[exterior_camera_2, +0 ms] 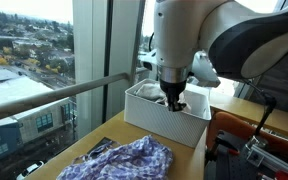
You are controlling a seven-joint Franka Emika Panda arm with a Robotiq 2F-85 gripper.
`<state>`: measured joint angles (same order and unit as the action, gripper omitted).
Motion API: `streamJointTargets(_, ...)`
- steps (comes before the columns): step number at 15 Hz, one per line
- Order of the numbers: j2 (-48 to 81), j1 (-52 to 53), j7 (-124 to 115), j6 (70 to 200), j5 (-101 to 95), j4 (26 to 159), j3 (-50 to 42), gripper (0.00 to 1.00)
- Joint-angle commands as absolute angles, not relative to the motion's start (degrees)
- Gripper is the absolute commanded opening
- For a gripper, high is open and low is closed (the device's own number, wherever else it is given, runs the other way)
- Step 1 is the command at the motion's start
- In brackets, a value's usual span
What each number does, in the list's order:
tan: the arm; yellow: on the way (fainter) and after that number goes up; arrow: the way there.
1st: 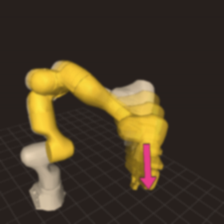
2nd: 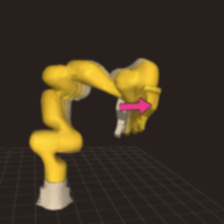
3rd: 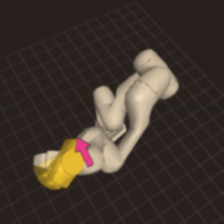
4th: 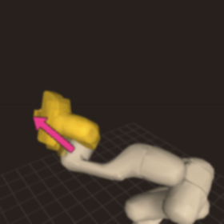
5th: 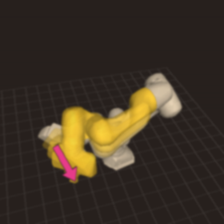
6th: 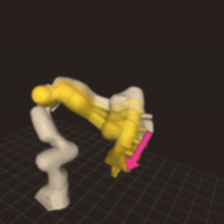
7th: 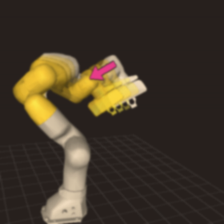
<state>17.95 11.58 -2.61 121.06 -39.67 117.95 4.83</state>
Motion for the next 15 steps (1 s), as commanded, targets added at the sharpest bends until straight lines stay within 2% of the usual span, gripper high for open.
streamJointTargets(1, 14.08, 11.17, -2.45, 117.26, -41.44, 116.23, 4.20, 0.01)
streamJointTargets(15, 7.35, 3.18, 1.92, 112.28, -42.04, 106.45, 1.17, 0.01)
